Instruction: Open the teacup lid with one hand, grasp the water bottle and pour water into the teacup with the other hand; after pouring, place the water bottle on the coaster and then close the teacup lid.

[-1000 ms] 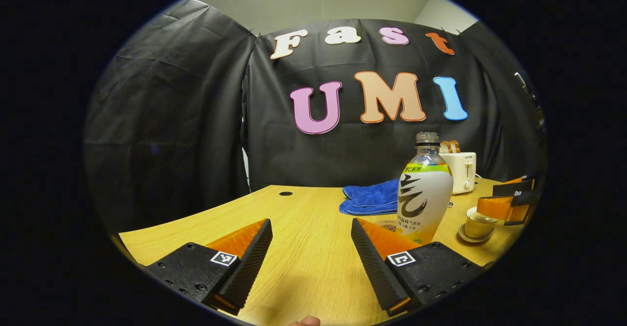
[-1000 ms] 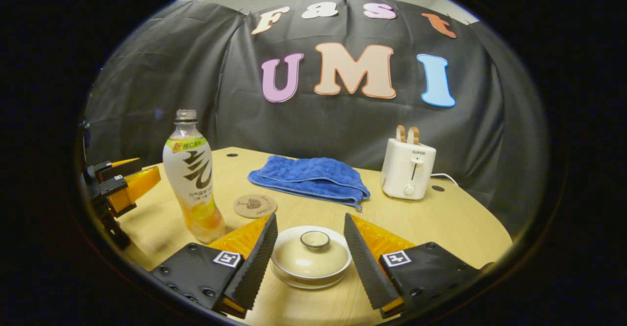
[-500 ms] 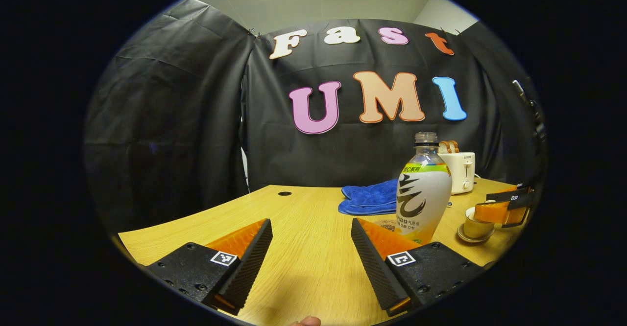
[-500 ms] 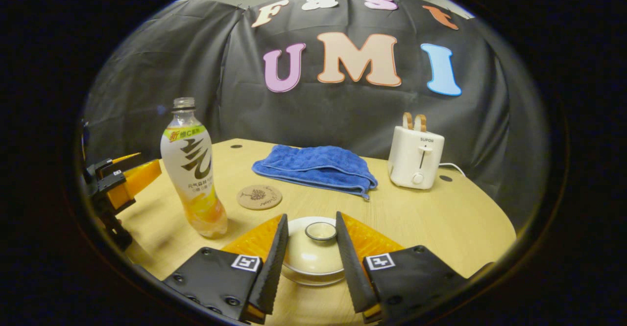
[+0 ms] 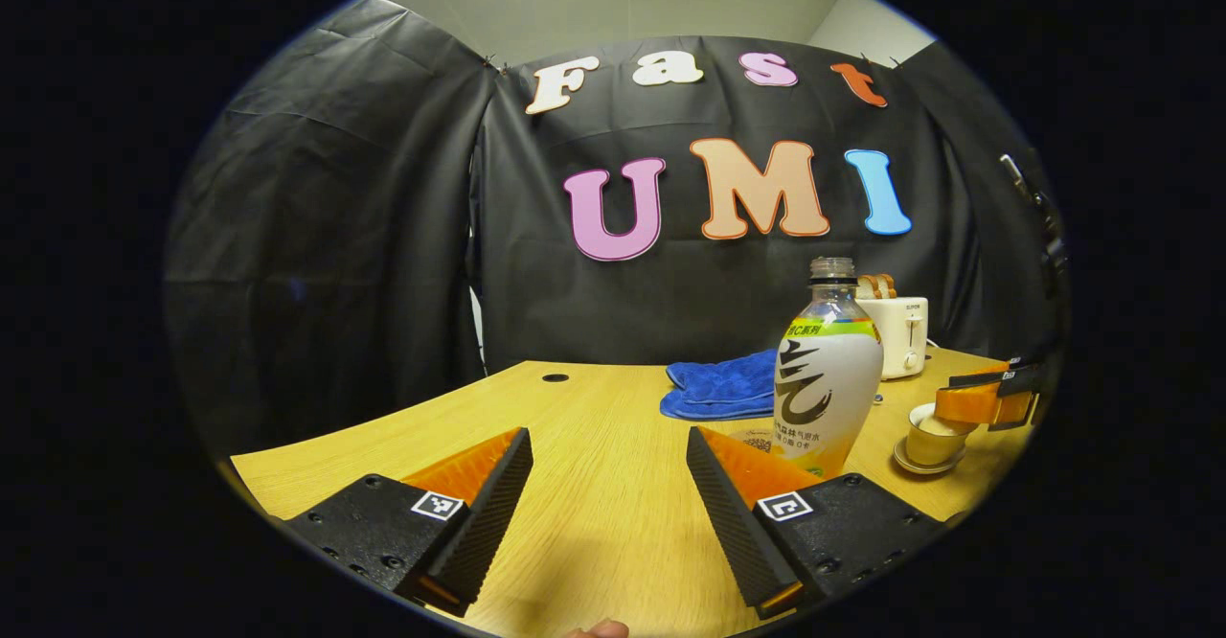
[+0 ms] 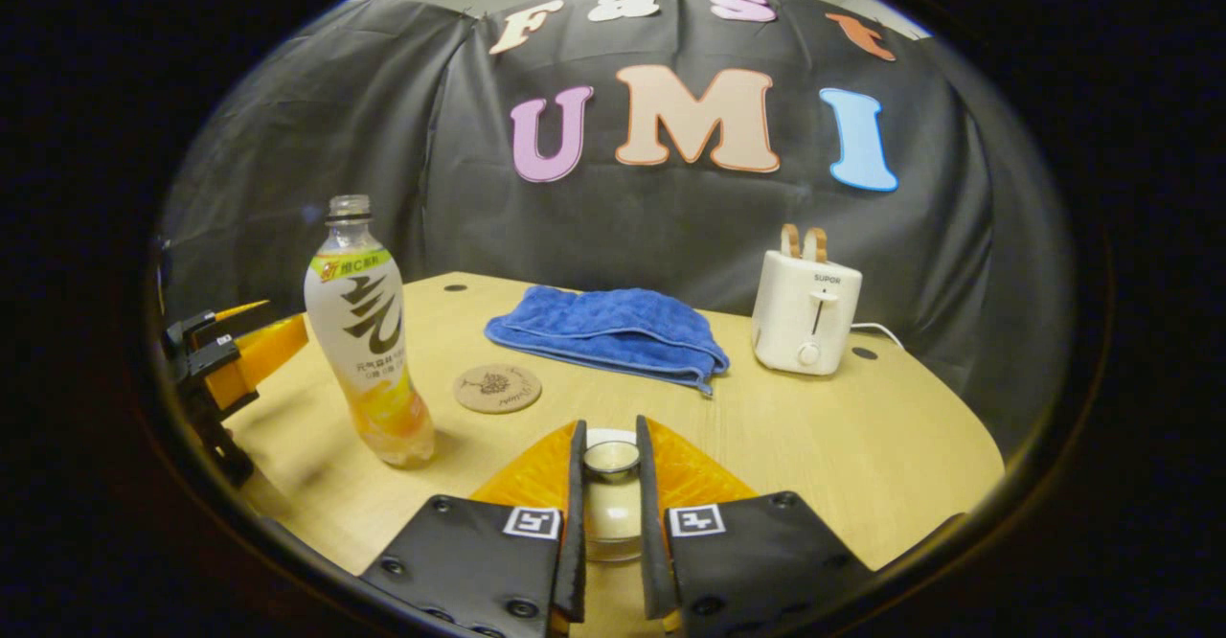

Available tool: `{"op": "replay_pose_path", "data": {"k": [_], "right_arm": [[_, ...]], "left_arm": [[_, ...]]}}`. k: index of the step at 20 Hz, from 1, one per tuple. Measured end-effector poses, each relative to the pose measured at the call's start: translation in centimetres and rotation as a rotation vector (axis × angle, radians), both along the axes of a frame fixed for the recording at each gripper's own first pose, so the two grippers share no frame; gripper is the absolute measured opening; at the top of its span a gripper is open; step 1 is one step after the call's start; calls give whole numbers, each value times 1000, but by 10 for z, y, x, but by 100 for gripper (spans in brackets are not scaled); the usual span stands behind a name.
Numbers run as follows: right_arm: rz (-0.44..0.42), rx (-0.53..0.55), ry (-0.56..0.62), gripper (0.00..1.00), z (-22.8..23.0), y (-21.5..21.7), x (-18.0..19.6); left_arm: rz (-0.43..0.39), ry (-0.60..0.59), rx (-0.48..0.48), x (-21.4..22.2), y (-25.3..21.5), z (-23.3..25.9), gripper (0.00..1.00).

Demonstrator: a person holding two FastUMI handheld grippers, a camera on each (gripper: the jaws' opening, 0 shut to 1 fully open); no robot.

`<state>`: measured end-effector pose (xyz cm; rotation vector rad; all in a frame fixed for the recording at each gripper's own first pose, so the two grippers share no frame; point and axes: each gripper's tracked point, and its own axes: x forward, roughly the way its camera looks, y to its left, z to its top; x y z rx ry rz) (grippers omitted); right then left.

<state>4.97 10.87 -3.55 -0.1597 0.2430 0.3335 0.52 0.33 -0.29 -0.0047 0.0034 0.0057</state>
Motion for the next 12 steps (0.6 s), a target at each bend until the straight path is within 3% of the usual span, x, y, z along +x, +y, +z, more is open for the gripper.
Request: {"op": "replay_pose_path", "data": {"k": [6,12], "right_arm": [[21,30,-13,26,11,4,0],[36,39,-54,26,31,5,-7]], "left_arm": [[-55,0,-2,-4,-9,0,95],[-231,39,-97,-19,-46,-3,95]]}}
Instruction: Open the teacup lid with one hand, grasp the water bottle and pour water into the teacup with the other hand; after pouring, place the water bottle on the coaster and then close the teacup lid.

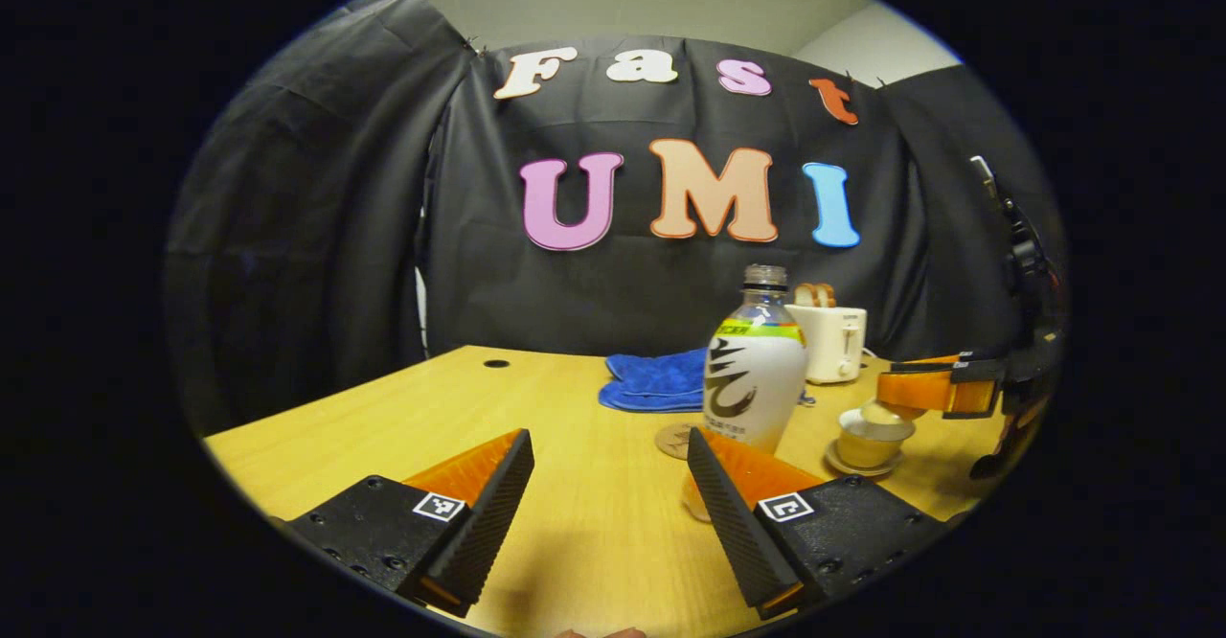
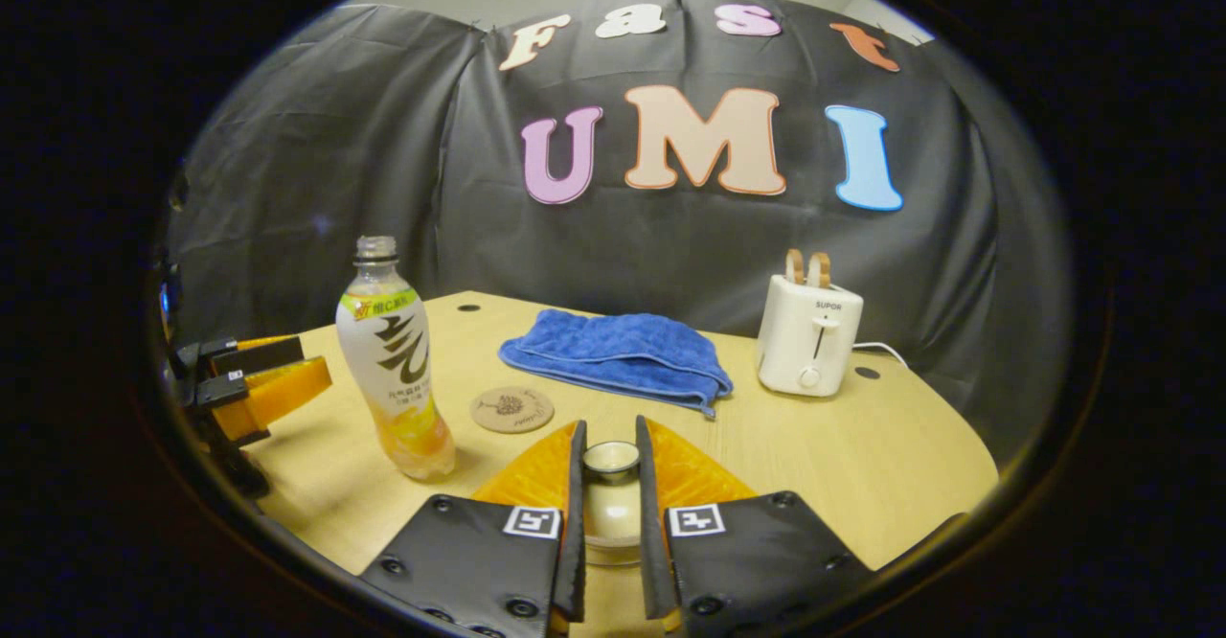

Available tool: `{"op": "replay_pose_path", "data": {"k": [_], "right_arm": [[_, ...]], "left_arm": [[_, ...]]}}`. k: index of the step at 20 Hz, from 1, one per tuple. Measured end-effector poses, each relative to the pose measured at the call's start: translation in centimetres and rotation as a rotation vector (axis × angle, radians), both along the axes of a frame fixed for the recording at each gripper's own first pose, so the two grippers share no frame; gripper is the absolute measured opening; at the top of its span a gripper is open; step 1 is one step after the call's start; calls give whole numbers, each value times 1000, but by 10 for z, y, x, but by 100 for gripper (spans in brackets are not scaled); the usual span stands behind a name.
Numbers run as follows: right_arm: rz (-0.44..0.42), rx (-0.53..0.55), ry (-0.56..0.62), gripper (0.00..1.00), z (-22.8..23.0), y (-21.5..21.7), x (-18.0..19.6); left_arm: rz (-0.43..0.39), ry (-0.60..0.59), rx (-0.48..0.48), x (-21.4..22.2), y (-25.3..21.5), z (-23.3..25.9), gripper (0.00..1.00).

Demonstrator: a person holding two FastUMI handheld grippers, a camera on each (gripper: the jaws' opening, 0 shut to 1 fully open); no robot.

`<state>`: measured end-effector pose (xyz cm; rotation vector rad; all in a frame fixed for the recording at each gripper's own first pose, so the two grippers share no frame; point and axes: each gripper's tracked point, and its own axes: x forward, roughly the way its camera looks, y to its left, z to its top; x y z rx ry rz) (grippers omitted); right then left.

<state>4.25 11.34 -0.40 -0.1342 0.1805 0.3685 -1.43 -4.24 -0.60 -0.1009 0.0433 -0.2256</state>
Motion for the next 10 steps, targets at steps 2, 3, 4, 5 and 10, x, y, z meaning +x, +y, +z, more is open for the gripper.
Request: {"op": "replay_pose_path", "data": {"k": [2,3,4,5,10], "right_arm": [[-3,6,-7,26,4,-3,-1],[-5,8,-9,26,6,-5,-2],[-8,10,-11,27,7,-7,-3],[-12,13,-15,27,9,-10,-4],[-24,19,-30,27,16,-20,-9]], "left_arm": [[-64,9,-5,-4,-15,-1,95],[-94,12,-7,-6,-22,0,95],[-125,15,-6,-8,-30,0,95],[-150,15,-2,-9,-37,2,95],[-217,41,17,-3,-60,-1,95]]}}
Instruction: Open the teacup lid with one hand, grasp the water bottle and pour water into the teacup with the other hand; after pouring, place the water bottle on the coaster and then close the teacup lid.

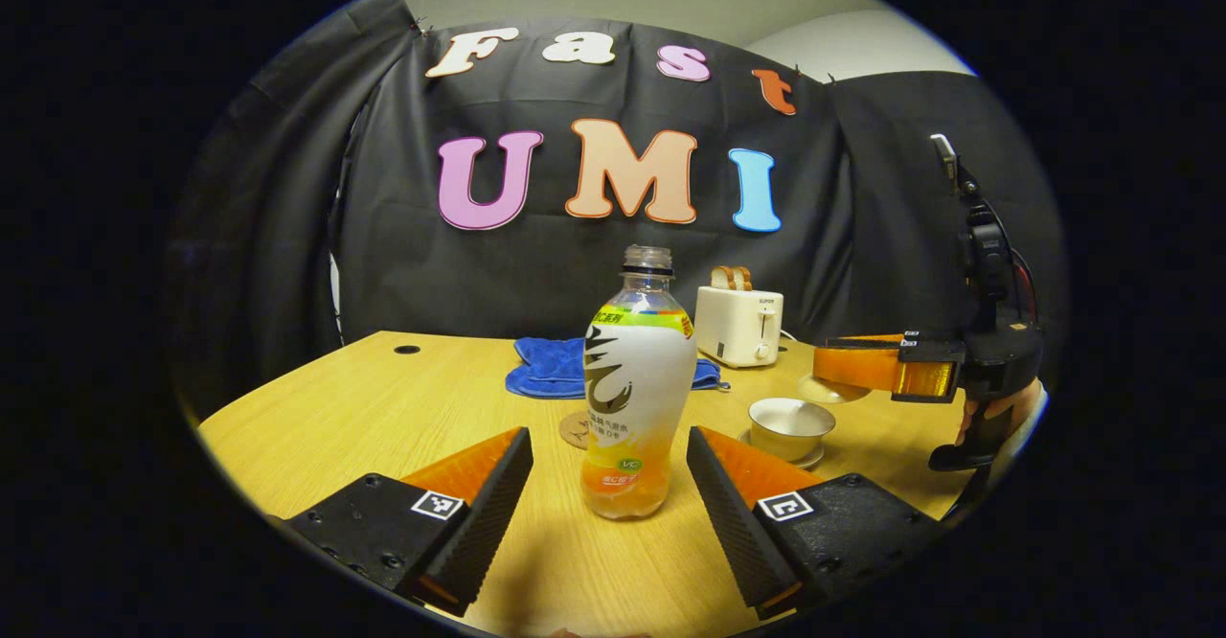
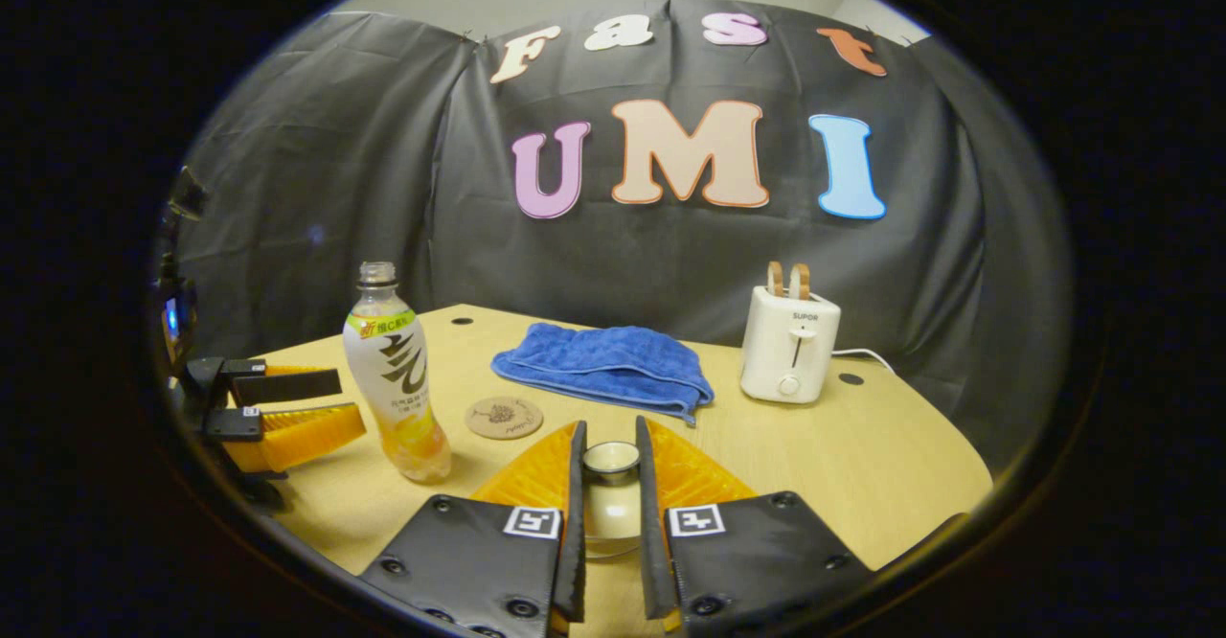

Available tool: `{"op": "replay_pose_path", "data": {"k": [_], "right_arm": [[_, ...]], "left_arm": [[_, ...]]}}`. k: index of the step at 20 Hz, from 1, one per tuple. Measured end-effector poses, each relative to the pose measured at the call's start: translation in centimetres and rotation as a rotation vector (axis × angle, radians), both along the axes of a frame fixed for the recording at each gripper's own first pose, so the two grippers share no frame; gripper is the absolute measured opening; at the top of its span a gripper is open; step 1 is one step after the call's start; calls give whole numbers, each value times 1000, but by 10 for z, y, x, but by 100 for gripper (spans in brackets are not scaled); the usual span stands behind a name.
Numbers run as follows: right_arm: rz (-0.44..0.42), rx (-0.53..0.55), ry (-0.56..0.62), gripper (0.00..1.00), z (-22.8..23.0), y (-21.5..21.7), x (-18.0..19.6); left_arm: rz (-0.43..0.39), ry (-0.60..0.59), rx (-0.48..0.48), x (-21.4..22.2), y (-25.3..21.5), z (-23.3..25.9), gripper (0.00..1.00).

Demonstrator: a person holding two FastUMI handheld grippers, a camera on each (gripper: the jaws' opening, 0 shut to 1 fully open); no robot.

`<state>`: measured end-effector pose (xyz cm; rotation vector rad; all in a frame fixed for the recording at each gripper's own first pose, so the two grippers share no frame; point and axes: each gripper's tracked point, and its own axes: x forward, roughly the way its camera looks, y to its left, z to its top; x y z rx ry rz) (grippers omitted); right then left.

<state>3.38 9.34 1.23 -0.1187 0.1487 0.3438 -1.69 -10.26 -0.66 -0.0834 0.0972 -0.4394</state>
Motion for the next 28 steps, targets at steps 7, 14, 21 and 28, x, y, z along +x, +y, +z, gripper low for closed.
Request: {"op": "replay_pose_path", "data": {"k": [7,14,21,28], "right_arm": [[-6,10,-12,26,5,-14,-3],[-29,19,-3,26,3,-31,-4],[-52,17,-5,26,4,-47,-5],[-69,24,2,26,0,-61,-7]], "left_arm": [[-28,38,45,13,-23,-10,94],[0,31,93,29,-25,-13,74],[-5,22,139,34,-28,-13,57],[4,-42,258,43,-31,0,52]]}}
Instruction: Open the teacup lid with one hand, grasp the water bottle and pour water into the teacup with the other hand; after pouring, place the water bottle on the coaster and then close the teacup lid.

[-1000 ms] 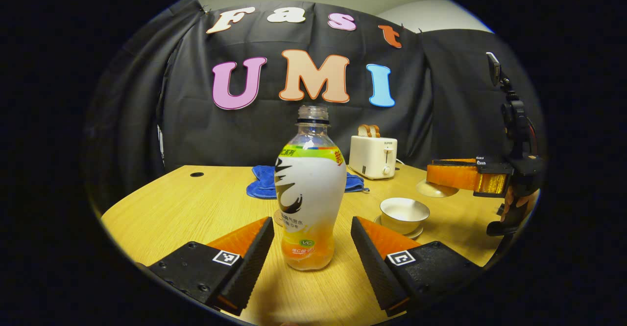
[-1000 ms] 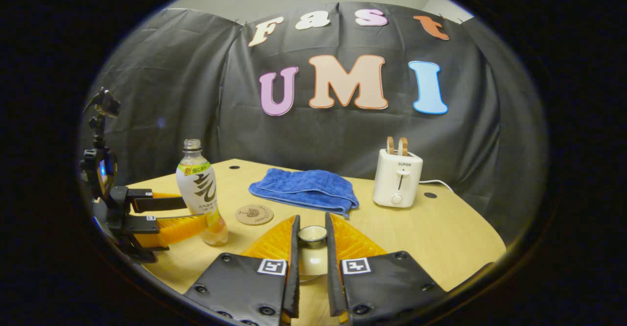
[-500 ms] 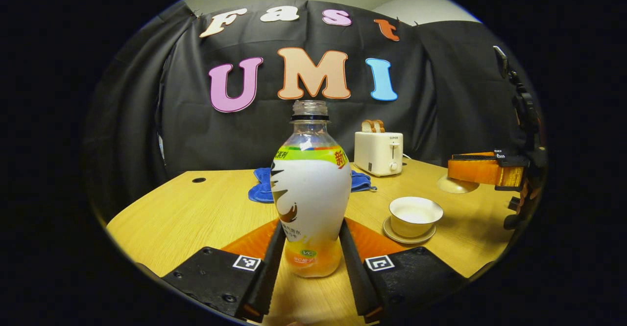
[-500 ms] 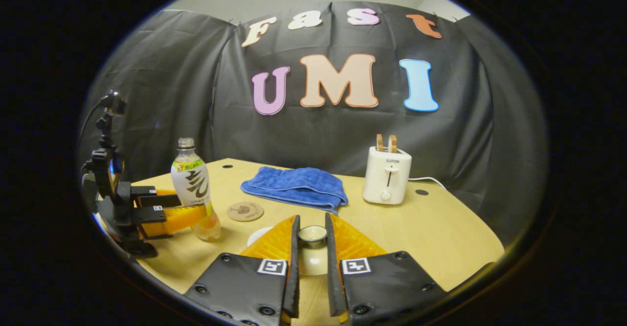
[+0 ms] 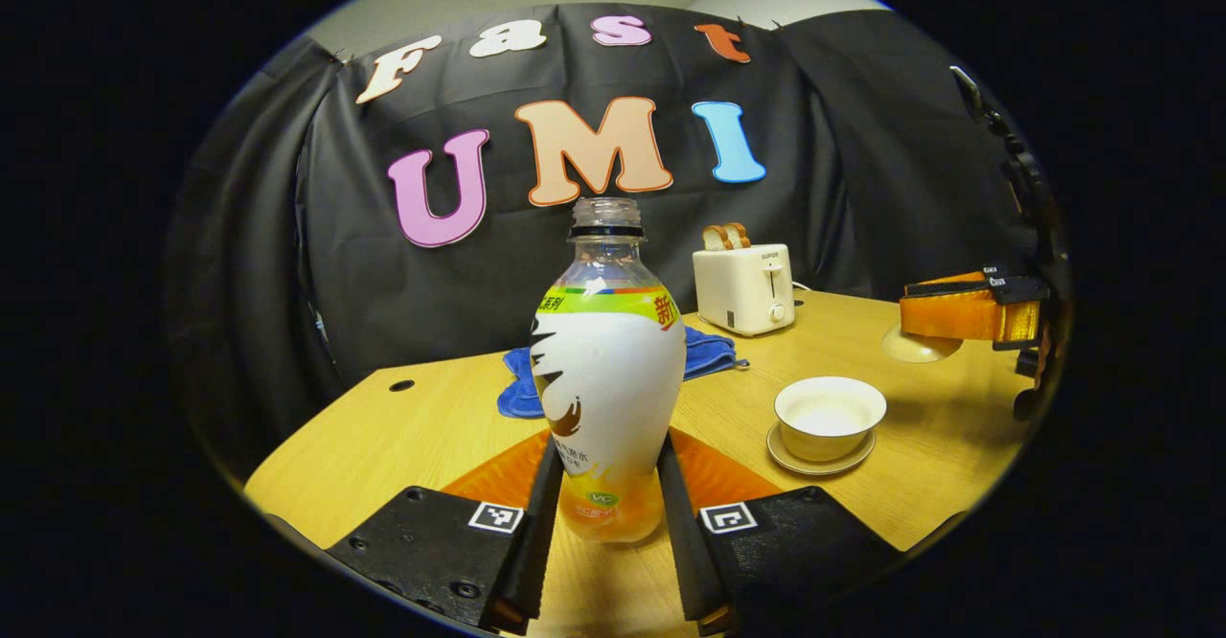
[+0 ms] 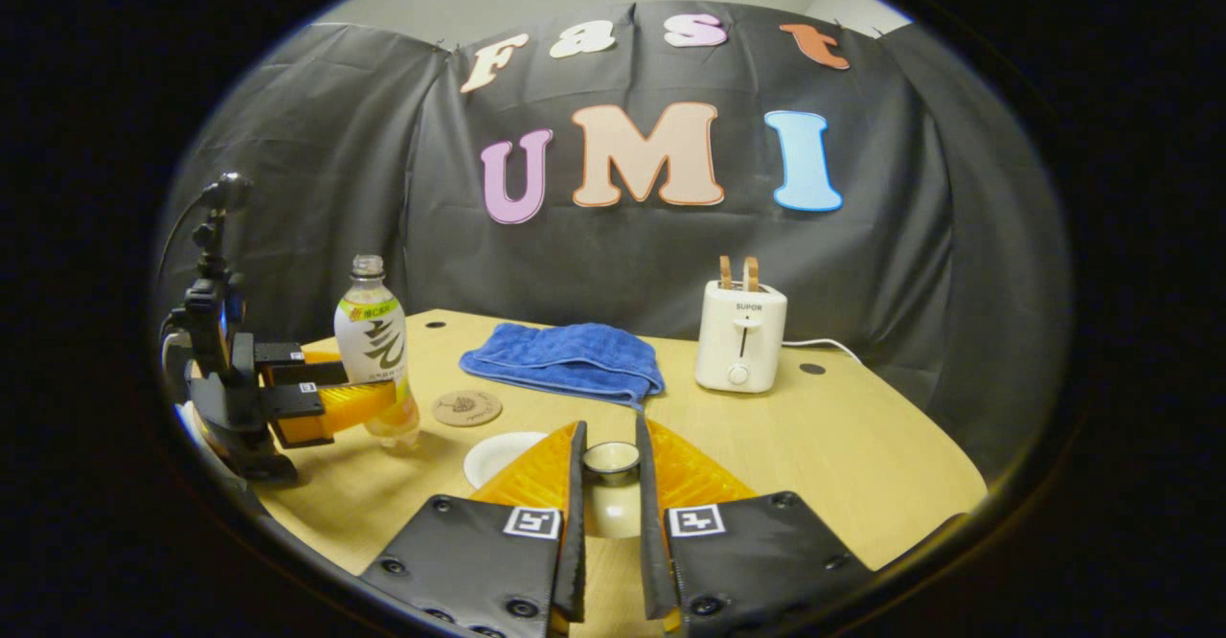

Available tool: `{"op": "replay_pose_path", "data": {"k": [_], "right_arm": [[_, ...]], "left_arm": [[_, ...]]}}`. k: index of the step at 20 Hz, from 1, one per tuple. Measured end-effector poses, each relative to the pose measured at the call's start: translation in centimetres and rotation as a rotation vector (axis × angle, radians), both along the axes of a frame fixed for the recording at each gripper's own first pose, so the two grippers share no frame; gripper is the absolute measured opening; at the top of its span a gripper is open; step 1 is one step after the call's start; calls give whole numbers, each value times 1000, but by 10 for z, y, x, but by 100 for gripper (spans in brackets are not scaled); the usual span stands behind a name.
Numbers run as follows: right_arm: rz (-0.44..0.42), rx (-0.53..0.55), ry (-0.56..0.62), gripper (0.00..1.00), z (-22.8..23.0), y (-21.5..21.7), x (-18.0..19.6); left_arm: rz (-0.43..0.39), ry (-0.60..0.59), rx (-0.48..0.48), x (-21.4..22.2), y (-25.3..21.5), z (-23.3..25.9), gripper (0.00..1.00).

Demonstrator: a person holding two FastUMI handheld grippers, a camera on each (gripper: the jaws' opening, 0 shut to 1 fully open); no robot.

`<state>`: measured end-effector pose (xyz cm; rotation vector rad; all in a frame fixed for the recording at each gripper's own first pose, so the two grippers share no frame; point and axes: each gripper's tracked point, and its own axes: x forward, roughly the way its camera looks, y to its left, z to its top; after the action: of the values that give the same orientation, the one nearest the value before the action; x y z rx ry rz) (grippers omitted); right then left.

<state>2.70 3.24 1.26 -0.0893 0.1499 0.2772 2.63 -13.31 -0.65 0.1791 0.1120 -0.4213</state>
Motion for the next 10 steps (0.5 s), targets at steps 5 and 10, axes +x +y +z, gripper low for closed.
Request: {"op": "replay_pose_path", "data": {"k": [5,10], "right_arm": [[-21,4,-12,26,4,-16,-1],[-41,-1,-8,26,1,-31,-2]], "left_arm": [[3,-111,184,9,-5,13,52],[-44,-184,330,7,-26,12,52]]}}
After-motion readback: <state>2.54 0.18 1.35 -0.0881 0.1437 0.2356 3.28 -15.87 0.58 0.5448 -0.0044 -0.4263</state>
